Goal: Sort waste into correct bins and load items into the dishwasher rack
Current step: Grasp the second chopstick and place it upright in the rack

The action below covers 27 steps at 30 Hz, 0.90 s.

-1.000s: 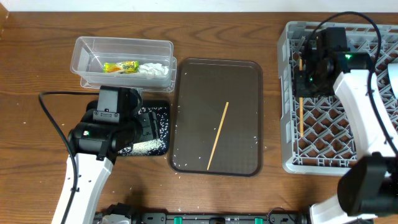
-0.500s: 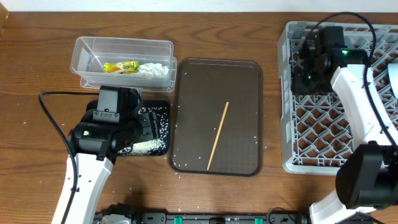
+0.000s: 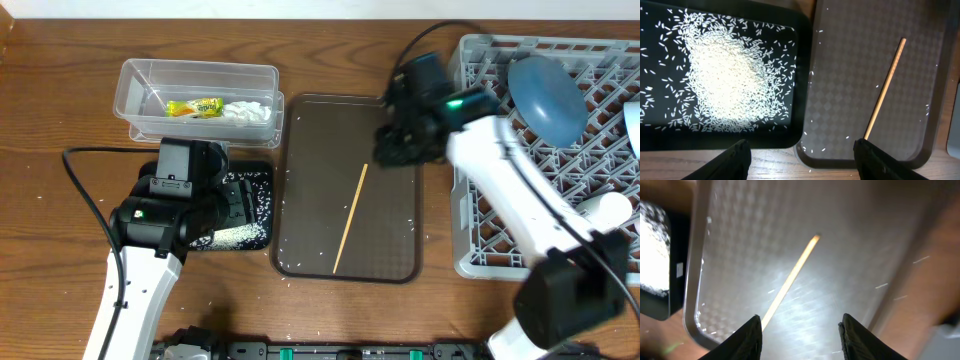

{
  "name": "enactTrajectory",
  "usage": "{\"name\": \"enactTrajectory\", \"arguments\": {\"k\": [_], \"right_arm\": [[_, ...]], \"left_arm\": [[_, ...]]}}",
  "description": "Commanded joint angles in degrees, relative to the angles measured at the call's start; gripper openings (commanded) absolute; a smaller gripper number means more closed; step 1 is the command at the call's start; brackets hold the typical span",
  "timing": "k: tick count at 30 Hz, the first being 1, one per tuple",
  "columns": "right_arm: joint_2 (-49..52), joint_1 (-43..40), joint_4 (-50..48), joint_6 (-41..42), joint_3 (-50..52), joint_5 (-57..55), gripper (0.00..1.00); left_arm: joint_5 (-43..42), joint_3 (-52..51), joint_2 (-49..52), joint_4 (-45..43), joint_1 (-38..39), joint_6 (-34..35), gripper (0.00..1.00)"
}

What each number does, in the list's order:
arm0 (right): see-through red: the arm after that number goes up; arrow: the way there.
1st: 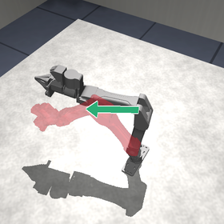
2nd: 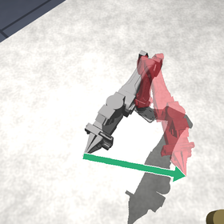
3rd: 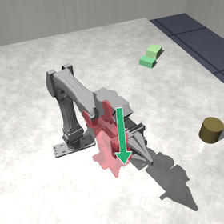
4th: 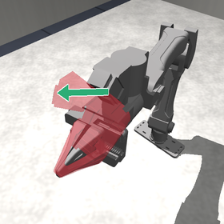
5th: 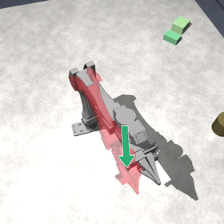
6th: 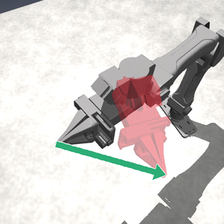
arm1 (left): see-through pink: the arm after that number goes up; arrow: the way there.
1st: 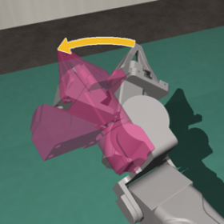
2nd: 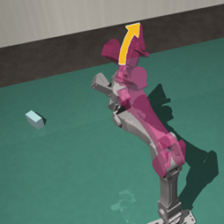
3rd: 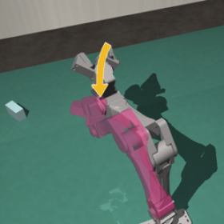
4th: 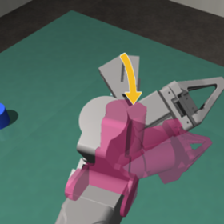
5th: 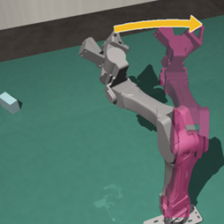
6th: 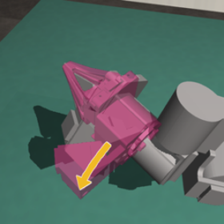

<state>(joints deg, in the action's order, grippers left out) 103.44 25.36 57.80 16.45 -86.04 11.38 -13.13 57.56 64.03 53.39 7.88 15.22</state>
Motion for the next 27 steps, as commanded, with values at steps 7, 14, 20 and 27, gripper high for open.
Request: {"name": "enactTrajectory", "arguments": {"k": [7, 14, 20, 27], "right_arm": [[14.1, 9.7, 0.04, 16.63, 1.81, -4.39, 0.49], [19.28, 11.37, -1.03, 18.99, 1.81, -5.95, 0.26], [19.02, 9.35, -1.11, 19.65, 1.53, -11.19, 0.01], [14.19, 1.44, 1.95, 6.12, -3.96, -8.0, 0.01]], "left_arm": [[0.15, 0.5, 0.28, 0.2, -0.31, 0.11, 0.69], [0.15, 0.5, 0.28, 0.2, -0.31, 0.11, 0.69], [0.15, 0.5, 0.28, 0.2, -0.31, 0.11, 0.69], [0.15, 0.5, 0.28, 0.2, -0.31, 0.11, 0.69]]}}
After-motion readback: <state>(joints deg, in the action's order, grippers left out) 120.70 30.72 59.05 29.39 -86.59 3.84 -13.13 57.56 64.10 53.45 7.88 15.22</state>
